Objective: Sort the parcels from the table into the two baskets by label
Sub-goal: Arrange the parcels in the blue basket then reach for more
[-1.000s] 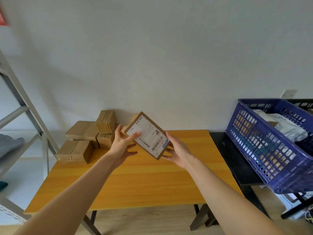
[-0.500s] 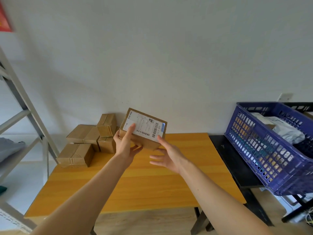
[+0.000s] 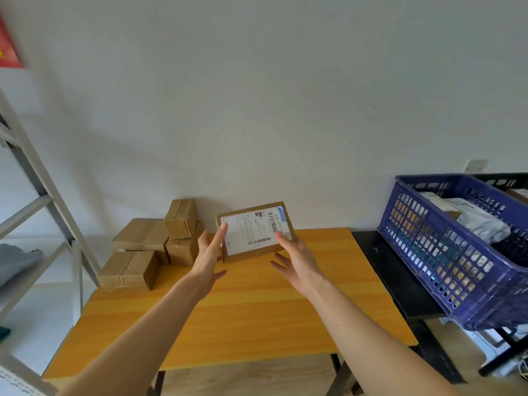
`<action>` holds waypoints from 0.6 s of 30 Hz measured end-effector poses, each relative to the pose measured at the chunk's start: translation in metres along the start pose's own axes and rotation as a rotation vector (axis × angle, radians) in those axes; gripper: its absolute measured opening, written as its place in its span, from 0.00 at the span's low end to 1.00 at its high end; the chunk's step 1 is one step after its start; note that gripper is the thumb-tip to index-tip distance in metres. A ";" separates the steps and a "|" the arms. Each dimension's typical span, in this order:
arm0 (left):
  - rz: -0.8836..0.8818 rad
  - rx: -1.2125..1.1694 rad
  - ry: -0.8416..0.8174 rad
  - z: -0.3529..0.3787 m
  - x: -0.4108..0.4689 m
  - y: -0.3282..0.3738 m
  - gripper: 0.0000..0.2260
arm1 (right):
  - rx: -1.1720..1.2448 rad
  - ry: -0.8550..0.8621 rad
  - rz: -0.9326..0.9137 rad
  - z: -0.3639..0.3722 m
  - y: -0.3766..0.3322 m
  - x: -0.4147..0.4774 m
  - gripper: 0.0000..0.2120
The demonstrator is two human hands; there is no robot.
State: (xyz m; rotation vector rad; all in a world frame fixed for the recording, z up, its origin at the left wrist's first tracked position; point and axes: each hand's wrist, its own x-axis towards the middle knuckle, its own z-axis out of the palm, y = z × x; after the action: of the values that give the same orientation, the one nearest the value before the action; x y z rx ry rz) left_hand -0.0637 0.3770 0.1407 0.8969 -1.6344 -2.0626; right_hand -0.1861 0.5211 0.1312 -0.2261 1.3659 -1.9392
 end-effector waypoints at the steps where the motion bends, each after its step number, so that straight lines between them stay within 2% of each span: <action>1: 0.002 0.041 -0.029 -0.002 -0.001 0.001 0.46 | 0.005 -0.007 -0.013 0.000 0.000 0.000 0.21; 4: 0.002 0.124 -0.082 -0.003 -0.003 0.003 0.42 | 0.047 -0.006 -0.072 0.006 -0.001 0.001 0.22; 7: 0.014 0.157 -0.114 0.001 -0.006 0.003 0.38 | 0.121 0.024 -0.129 0.016 0.001 0.002 0.29; 9: 0.021 0.160 -0.124 0.004 -0.007 0.002 0.33 | 0.089 0.042 -0.145 0.022 0.003 0.000 0.30; 13: 0.043 0.197 -0.093 0.005 -0.003 0.005 0.25 | -0.005 0.038 -0.169 0.023 0.004 -0.004 0.27; 18: 0.100 0.305 -0.094 -0.001 -0.005 0.013 0.26 | -0.077 0.002 -0.203 0.022 0.000 -0.008 0.23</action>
State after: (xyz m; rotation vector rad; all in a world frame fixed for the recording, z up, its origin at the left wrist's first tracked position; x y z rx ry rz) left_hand -0.0612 0.3759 0.1544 0.8017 -2.0395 -1.8437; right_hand -0.1690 0.5097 0.1427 -0.4141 1.4682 -2.0528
